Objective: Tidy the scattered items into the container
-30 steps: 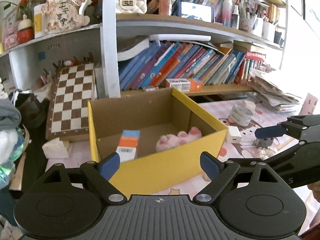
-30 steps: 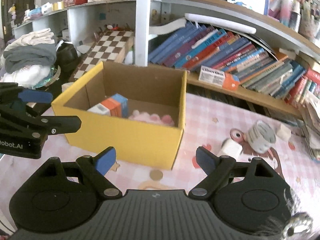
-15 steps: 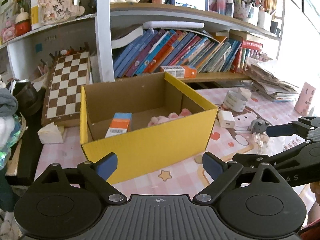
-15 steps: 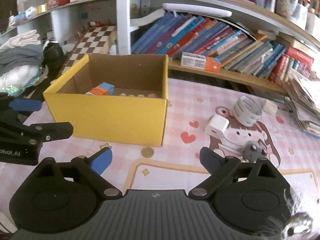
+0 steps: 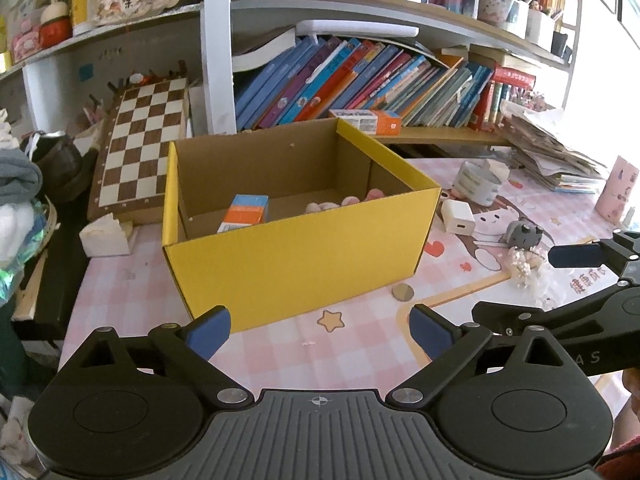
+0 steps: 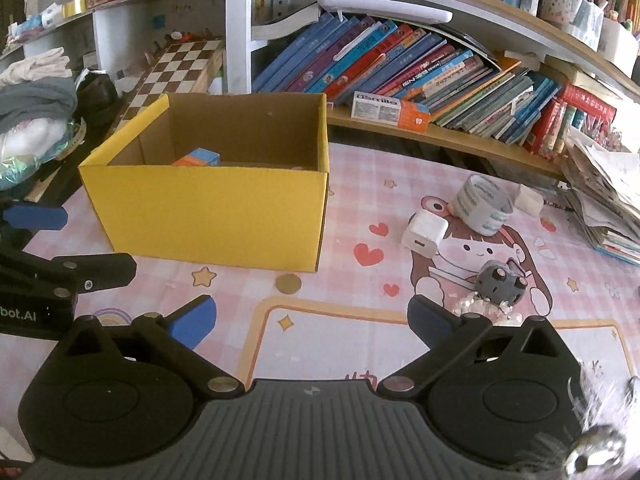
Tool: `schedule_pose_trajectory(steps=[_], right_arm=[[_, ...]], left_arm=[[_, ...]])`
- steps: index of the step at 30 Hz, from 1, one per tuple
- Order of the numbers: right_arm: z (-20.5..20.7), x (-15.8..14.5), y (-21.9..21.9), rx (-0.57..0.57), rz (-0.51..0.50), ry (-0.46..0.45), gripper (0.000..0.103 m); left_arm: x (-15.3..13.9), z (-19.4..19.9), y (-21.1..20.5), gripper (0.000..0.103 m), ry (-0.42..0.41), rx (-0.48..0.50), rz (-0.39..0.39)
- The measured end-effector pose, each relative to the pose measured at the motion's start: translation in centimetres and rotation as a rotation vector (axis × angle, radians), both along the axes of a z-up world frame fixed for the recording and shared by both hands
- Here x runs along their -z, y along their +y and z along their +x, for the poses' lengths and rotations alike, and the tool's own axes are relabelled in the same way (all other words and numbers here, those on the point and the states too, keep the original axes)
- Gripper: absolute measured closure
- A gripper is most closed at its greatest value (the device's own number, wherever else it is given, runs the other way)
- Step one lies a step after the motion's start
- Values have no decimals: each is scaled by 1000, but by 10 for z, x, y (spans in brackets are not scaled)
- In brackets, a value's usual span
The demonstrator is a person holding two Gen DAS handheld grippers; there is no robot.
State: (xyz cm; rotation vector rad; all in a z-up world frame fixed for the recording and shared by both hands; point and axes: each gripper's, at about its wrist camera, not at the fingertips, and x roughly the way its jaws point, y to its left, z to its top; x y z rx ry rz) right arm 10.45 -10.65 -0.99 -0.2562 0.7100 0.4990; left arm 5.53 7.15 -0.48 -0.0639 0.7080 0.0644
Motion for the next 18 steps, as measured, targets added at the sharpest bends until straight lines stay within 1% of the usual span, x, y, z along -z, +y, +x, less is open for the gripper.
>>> schedule_pose_trajectory(steps=[6,10,18], right_arm=[[-3,2,-2,11,-16,-1,0],[-4,2,-7,15,-15,0,0],[4,1,-22,9,-7,-4,0]], left_arm=[[2,0,-4,5,-3,6,-5],[3,1,-6,5,3,-6,-10],[2,8,-20,5,11,-21,-8]])
